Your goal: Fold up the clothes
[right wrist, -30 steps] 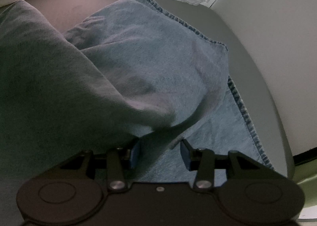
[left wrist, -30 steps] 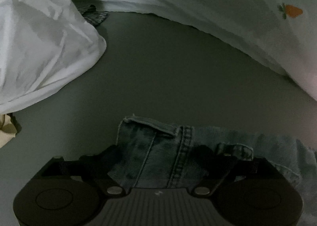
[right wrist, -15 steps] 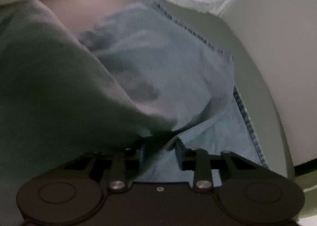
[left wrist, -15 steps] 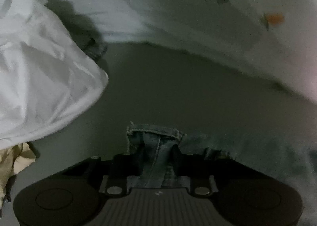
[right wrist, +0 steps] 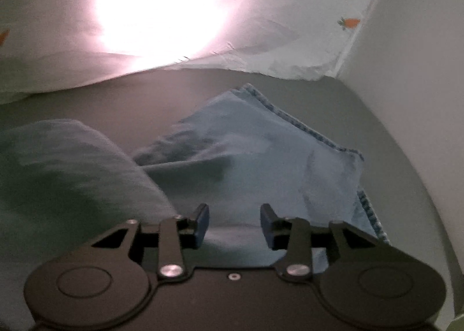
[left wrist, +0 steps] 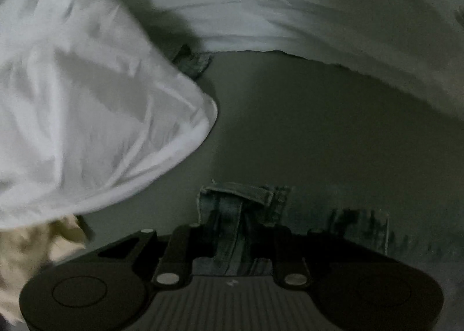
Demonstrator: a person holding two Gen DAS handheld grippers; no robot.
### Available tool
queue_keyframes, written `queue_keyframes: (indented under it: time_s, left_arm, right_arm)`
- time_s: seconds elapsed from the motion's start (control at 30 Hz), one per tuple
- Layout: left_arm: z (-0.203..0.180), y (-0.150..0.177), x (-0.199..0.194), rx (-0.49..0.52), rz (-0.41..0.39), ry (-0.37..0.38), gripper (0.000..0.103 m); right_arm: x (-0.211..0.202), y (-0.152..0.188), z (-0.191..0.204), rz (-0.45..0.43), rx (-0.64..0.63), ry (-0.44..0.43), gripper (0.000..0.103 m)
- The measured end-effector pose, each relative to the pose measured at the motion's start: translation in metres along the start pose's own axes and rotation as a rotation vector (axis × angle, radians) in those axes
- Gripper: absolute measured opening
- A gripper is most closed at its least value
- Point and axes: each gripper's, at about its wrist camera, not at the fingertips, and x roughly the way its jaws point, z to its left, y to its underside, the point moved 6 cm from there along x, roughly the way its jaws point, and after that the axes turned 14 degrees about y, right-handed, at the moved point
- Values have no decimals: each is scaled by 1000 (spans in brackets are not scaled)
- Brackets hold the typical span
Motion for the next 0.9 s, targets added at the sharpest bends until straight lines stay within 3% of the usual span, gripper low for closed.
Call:
queue_keyframes:
  time_s: [0.13, 0.27, 0.6, 0.77, 0.9]
  left_arm:
    - [0, 0, 1, -62, 11, -4, 20]
    - [2, 0, 0, -108, 23, 8, 20]
    - [2, -5, 3, -164, 68, -18, 20]
    - [5, -6, 4, -181, 86, -7, 20]
    - [4, -7, 6, -179, 86, -24, 20]
  right_arm:
    - [6, -11, -6, -27, 30, -26, 46]
    - [40, -33, -14, -31, 75, -29, 48]
    - [124, -122, 0, -83, 176, -121, 54]
    - [157, -160, 24, -123, 114, -191, 59]
    - [181, -172, 40, -100, 68, -227, 62]
